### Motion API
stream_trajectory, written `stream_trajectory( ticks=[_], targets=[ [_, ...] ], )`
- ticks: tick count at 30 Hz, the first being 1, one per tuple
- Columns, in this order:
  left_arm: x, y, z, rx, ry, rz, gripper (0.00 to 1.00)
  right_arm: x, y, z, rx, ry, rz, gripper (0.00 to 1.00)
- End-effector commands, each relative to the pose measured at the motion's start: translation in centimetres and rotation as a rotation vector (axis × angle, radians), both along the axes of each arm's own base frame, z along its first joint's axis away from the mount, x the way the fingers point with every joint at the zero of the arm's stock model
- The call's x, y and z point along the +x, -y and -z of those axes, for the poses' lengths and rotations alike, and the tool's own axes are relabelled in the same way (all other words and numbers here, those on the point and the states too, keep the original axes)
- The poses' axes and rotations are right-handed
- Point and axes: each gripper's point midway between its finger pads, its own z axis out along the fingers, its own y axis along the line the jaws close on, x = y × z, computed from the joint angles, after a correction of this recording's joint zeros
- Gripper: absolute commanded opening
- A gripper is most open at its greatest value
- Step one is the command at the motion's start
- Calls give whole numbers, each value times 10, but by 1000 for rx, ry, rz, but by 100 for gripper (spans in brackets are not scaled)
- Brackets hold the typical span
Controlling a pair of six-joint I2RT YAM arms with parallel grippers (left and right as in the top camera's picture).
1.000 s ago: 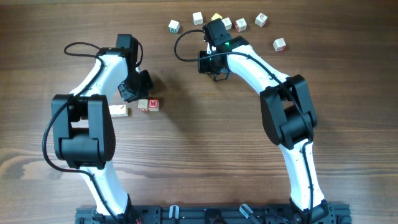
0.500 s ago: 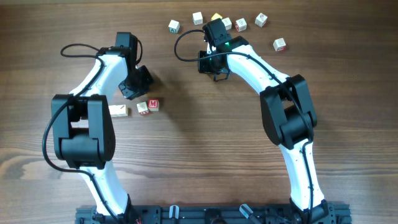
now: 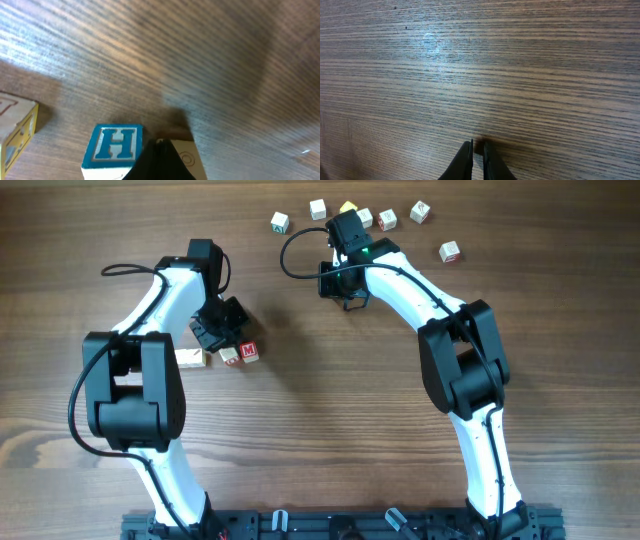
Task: Form a horizontal line
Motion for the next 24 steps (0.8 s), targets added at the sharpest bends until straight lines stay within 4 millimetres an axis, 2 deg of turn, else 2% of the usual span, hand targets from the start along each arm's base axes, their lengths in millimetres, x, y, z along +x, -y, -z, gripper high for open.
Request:
stream_trajectory(
  ticks=[1,14,24],
  targets=[
    [-8,1,3,-12,-42,-15,4,-15,16,35,-83,-61,19,11],
    [-32,-1,0,-28,-105,193,4,-15,16,35,-83,-60,19,10],
    [-43,-5,-2,-19,-144,254,5,-15,16,35,-83,-60,19,11]
  ],
)
